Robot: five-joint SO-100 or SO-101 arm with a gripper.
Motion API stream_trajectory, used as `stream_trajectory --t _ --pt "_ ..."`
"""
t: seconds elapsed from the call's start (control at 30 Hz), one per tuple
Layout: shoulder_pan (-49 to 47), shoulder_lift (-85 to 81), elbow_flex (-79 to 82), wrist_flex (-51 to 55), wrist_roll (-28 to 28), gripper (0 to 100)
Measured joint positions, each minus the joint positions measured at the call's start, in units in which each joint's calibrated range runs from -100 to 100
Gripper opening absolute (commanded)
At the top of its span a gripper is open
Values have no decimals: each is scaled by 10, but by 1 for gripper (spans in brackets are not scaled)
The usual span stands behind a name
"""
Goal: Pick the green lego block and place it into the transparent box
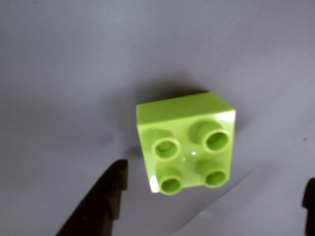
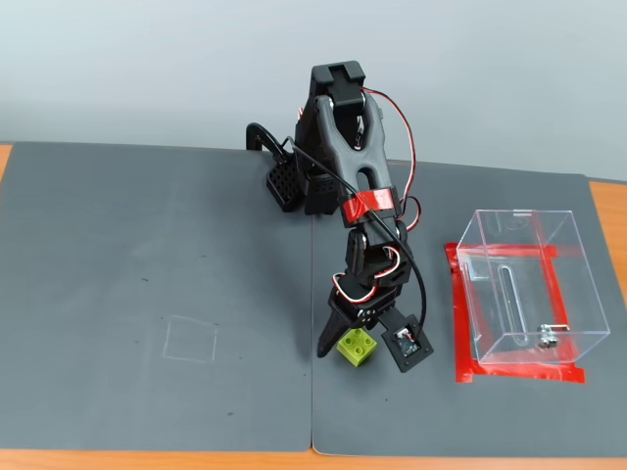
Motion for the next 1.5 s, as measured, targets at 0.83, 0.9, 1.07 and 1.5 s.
stream_trajectory --t 0.83,0.9,1.07,1.5 --pt "7 0 -7 -2 0 24" --pt "8 4 -17 -8 0 24" --pt "11 30 -21 -16 0 24" --pt "10 51 -21 -16 0 19"
